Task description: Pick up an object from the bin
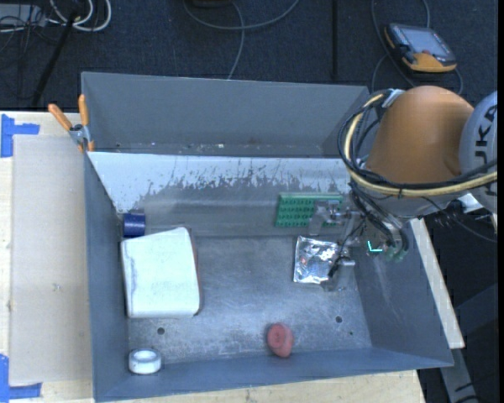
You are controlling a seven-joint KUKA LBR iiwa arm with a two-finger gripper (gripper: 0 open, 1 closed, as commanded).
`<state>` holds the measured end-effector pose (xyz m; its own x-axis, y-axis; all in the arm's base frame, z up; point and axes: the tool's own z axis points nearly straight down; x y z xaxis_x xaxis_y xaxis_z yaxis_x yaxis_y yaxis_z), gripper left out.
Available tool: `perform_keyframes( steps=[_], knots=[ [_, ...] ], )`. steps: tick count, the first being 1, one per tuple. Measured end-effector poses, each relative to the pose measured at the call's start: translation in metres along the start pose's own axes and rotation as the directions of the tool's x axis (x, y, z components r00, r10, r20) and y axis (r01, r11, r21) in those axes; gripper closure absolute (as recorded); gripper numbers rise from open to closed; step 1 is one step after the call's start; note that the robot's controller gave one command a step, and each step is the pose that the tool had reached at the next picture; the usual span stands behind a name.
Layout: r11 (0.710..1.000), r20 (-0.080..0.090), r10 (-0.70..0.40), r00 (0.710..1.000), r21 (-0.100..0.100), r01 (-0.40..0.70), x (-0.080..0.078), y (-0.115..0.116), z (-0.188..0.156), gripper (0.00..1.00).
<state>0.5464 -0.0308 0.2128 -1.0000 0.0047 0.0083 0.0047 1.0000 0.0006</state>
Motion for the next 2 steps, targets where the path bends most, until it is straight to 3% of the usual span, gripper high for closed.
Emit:
perform_keyframes(
  steps=[1, 2],
  knots=[
    [0.973, 0.001, 0.231, 0.973, -0.001, -0.231, -0.03, -0.0129, 0.127, 0.0],
    [0.974, 0.007, 0.228, 0.974, -0.001, -0.228, -0.0315, -0.0126, 0.1238, 1.0]
  ],
)
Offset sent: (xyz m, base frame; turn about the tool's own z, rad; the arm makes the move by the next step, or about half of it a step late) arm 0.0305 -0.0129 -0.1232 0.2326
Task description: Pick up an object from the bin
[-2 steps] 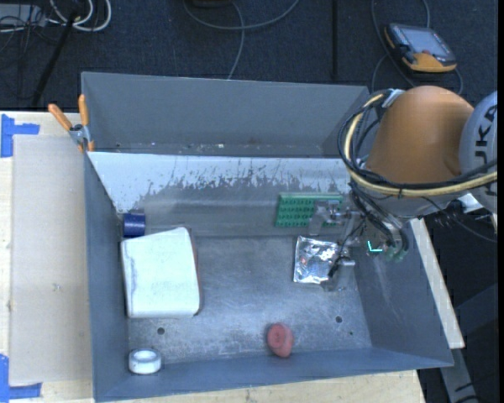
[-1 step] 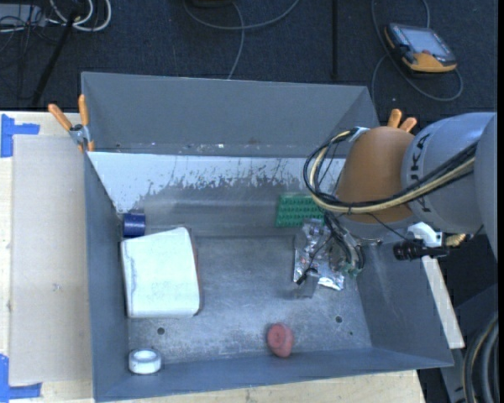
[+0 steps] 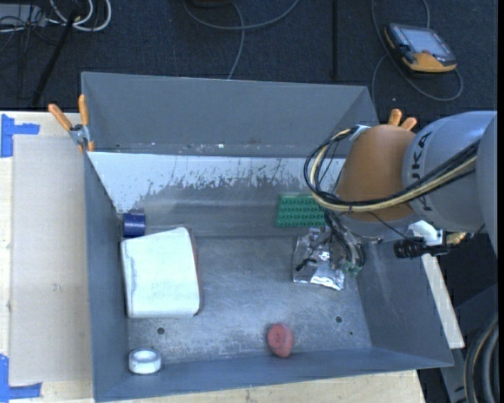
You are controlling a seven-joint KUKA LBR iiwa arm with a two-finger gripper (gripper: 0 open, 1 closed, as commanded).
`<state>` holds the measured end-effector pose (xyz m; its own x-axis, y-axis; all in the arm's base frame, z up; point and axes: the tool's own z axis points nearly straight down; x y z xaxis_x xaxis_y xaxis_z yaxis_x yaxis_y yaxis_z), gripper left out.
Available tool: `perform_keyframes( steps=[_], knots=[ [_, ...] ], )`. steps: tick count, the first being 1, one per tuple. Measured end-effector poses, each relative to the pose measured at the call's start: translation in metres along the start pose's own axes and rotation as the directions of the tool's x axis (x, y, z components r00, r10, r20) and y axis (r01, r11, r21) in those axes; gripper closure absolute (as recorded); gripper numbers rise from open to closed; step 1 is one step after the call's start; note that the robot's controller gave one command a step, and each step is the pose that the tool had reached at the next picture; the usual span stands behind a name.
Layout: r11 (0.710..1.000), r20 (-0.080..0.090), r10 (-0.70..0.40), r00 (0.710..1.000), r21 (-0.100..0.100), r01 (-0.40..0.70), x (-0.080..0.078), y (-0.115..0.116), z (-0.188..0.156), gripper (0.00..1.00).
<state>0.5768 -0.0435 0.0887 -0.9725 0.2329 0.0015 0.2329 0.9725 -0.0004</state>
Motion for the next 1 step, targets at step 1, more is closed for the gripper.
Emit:
perform_keyframes(
  steps=[1],
  knots=[
    [1.0, 0.0, -0.001, 1.0, 0.0, 0.001, 0.0, 0.0001, 0.0, 0.0]
  ],
)
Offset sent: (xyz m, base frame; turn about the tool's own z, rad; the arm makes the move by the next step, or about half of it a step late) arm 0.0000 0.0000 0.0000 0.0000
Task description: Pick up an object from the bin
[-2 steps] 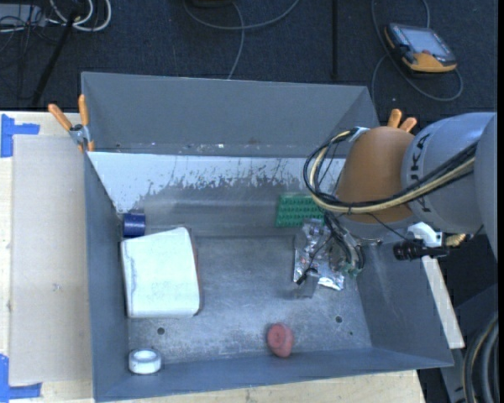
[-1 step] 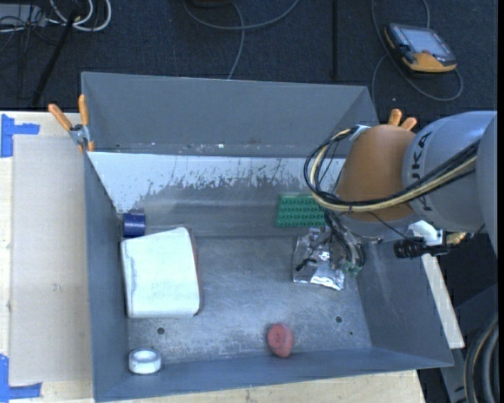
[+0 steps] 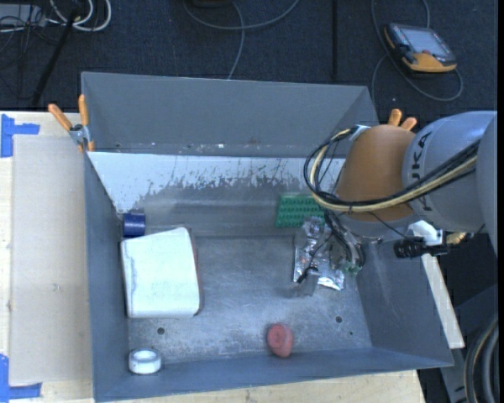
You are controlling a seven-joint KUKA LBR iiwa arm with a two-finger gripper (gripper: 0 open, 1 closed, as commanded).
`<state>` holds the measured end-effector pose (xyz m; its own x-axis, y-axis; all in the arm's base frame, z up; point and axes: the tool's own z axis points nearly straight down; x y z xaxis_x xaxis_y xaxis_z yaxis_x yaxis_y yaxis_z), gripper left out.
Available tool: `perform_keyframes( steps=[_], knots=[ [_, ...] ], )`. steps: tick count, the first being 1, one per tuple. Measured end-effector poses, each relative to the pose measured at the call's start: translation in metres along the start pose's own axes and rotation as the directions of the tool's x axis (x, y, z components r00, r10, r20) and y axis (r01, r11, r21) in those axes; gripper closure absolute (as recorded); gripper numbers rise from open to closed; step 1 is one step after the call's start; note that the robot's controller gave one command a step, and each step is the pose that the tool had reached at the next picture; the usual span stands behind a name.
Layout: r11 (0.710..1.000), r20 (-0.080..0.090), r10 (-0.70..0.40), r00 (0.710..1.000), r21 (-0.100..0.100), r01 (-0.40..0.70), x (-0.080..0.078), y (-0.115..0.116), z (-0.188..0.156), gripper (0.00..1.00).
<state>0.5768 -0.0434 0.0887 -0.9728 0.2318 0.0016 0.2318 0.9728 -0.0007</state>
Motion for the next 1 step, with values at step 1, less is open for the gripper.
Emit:
perform_keyframes(
  steps=[1],
  knots=[
    [0.988, -0.001, -0.156, 0.988, 0.001, 0.156, 0.0051, -0.0549, 0.0196, 0.0]
  ],
)
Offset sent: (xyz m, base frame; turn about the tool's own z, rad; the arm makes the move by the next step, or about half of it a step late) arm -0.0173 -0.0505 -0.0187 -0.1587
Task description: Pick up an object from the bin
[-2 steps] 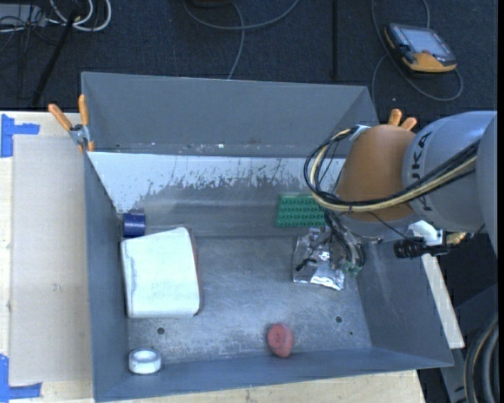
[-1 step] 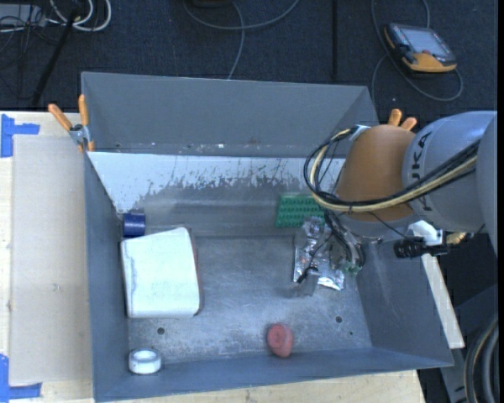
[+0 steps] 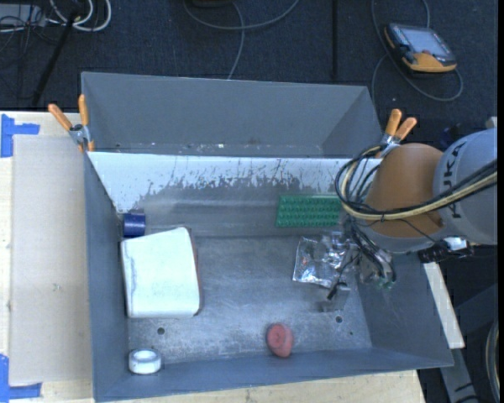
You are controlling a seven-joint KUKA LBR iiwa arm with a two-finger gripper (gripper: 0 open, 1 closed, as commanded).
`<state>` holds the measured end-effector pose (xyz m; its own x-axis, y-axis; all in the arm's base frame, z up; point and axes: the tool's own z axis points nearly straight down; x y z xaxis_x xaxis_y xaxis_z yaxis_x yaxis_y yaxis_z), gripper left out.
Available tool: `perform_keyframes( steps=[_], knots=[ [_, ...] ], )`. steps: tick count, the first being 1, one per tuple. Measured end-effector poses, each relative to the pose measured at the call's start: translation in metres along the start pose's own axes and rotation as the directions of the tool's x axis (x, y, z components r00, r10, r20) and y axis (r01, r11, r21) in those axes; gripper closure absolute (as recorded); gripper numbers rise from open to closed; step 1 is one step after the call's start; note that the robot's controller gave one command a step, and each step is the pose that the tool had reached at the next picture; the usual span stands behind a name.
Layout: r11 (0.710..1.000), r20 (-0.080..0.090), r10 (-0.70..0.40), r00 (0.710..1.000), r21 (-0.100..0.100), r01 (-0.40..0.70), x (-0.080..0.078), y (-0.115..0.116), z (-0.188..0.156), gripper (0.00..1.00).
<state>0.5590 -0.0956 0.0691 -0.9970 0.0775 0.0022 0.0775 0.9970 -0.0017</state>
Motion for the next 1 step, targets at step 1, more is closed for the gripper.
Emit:
perform_keyframes(
  steps=[1],
  knots=[
    [1.0, 0.002, -0.002, 1.0, -0.002, 0.002, -0.0007, 0.0014, -0.0008, 1.0]
  ],
)
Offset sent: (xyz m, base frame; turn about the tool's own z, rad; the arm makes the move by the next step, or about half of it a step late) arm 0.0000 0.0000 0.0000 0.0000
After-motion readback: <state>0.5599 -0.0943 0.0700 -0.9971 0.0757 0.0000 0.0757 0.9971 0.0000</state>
